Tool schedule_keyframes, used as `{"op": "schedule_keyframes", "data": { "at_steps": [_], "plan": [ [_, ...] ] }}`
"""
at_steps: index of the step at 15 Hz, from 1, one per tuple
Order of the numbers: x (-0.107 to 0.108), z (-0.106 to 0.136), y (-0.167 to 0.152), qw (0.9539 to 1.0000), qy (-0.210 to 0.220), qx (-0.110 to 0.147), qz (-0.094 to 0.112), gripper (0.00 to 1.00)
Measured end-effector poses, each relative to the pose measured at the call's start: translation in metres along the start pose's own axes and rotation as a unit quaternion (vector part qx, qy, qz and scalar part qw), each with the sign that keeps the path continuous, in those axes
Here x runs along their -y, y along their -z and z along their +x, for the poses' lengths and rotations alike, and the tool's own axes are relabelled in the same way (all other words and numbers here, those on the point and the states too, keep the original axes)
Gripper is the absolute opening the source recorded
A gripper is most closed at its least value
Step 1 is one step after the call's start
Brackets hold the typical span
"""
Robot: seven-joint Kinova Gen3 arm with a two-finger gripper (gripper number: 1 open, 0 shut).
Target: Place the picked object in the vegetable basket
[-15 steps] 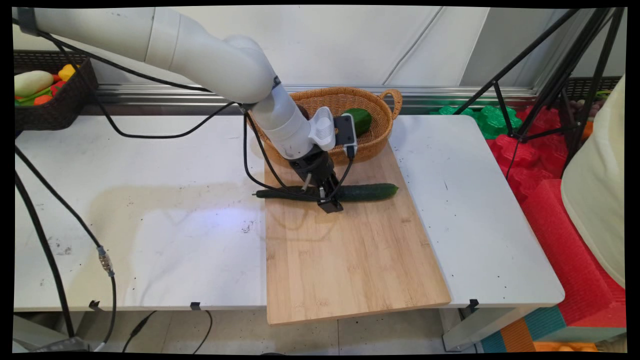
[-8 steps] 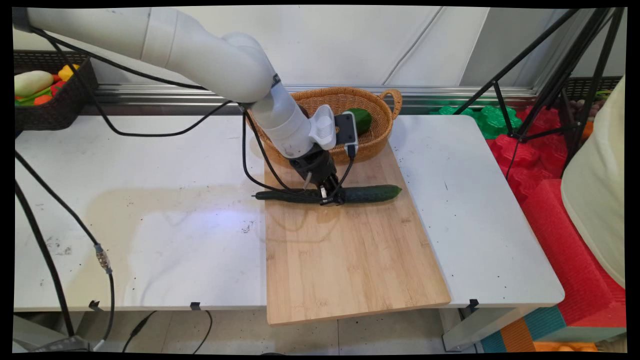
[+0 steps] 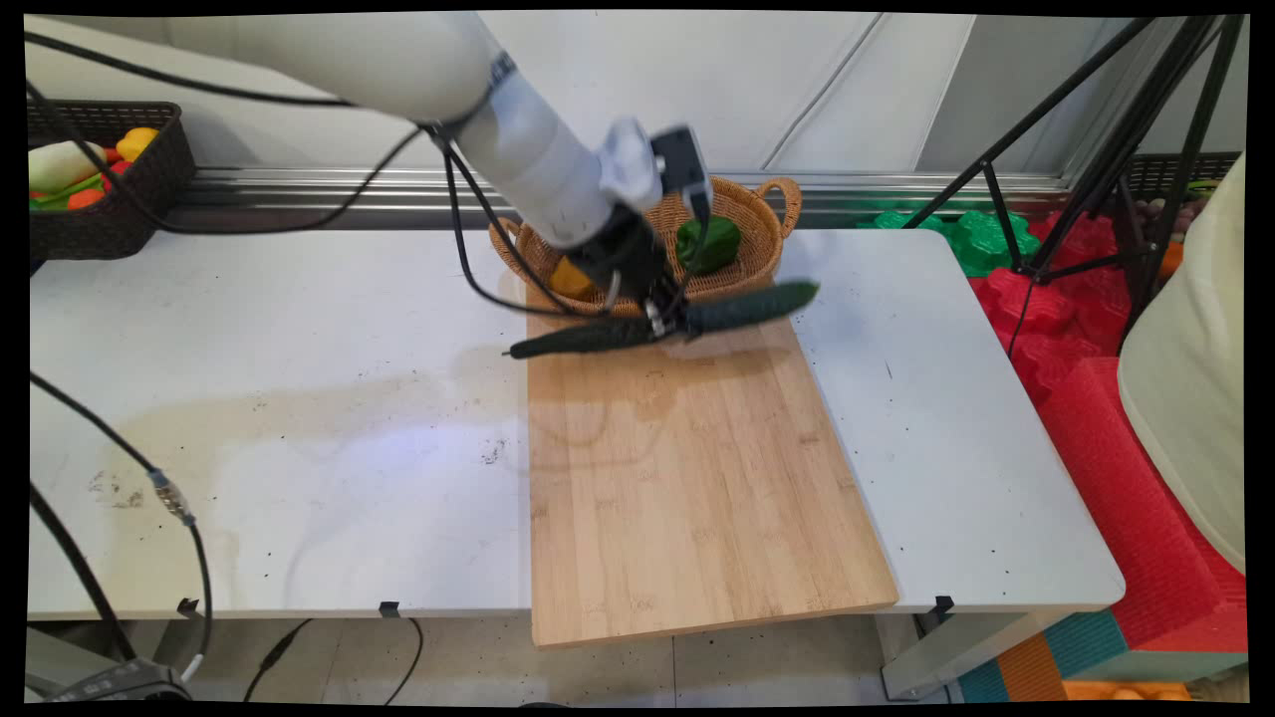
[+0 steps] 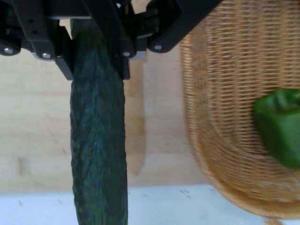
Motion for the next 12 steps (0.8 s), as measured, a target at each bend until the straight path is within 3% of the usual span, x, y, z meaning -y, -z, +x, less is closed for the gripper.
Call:
{"op": "schedule_keyframes", "data": {
  "at_steps": [5,9,12],
  "plan": [
    [0.018,0.011,0.036,0.9958,0.075,-0.027,0.043,0.0],
    [0.037,0.02,0.047,0.984,0.155,-0.04,0.079,0.0],
    [0.053,0.022,0.041,0.9698,0.217,-0.04,0.103,0.0]
  ]
}}
